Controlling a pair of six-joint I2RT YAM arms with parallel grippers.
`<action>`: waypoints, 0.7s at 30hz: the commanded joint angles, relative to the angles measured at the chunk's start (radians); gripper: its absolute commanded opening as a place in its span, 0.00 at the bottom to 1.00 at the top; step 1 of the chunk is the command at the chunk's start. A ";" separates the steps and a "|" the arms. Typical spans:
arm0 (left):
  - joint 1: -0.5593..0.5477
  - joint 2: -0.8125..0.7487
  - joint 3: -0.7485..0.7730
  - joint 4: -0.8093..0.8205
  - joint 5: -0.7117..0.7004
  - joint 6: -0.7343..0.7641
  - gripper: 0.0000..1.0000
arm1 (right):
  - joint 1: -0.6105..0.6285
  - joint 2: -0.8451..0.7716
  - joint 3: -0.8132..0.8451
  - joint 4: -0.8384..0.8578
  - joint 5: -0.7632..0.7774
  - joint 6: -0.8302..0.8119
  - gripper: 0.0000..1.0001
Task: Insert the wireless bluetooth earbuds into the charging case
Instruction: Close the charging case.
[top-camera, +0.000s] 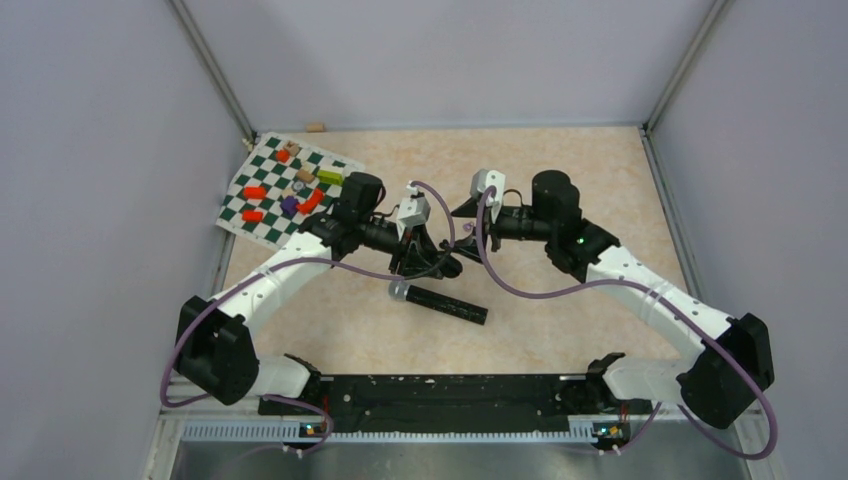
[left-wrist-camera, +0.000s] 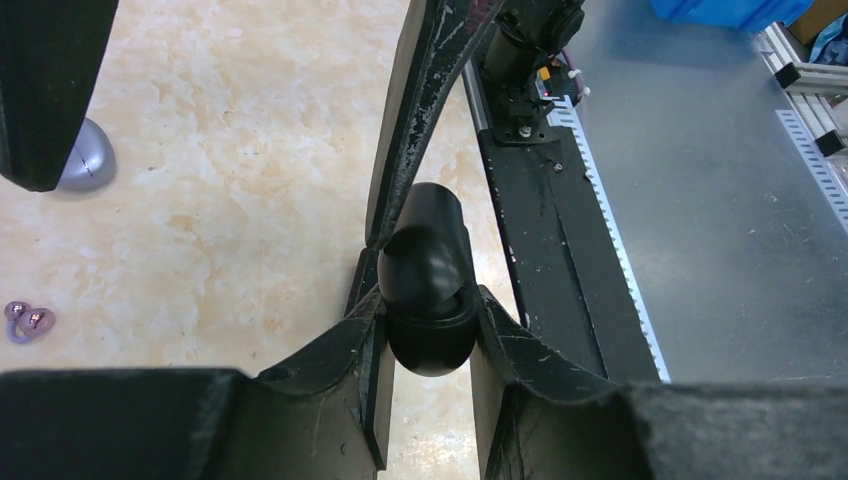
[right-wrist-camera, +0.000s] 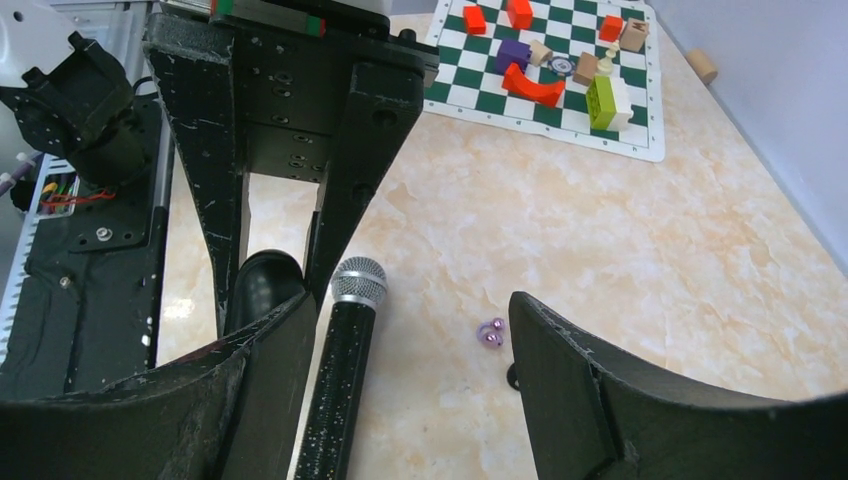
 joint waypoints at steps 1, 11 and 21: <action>-0.003 -0.026 0.046 0.015 0.010 -0.001 0.00 | 0.013 -0.028 0.023 0.051 0.018 -0.001 0.70; -0.004 -0.025 0.053 0.015 0.006 -0.007 0.00 | 0.013 -0.026 0.037 0.013 0.034 -0.028 0.69; -0.003 -0.031 0.048 0.014 0.003 -0.003 0.00 | 0.039 -0.002 0.057 -0.076 -0.084 -0.077 0.69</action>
